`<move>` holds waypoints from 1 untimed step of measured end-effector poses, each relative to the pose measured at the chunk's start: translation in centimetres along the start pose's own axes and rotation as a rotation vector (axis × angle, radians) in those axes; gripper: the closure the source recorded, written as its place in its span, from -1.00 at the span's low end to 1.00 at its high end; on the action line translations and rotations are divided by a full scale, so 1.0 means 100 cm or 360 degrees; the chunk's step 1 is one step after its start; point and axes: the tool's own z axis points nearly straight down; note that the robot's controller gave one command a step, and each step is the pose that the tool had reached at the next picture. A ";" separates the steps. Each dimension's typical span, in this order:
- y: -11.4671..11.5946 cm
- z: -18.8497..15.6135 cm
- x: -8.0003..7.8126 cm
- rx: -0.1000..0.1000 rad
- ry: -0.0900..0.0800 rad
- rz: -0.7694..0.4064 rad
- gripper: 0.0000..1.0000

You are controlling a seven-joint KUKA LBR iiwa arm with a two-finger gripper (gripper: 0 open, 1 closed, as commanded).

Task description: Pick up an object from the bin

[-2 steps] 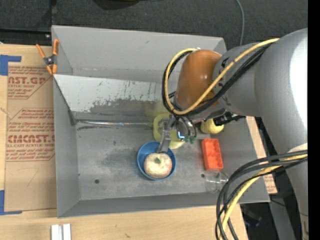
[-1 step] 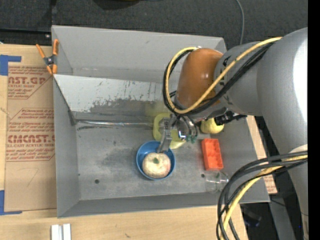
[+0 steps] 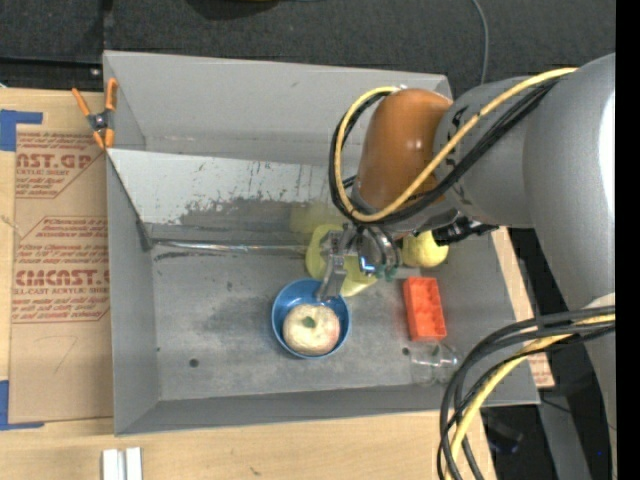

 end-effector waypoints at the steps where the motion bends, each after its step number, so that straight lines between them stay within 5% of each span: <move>1: 0.000 -0.013 0.000 -0.0001 -0.0004 0.0000 1.00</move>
Offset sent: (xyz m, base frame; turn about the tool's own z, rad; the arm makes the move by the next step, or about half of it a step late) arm 0.0000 0.0000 0.0682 0.0000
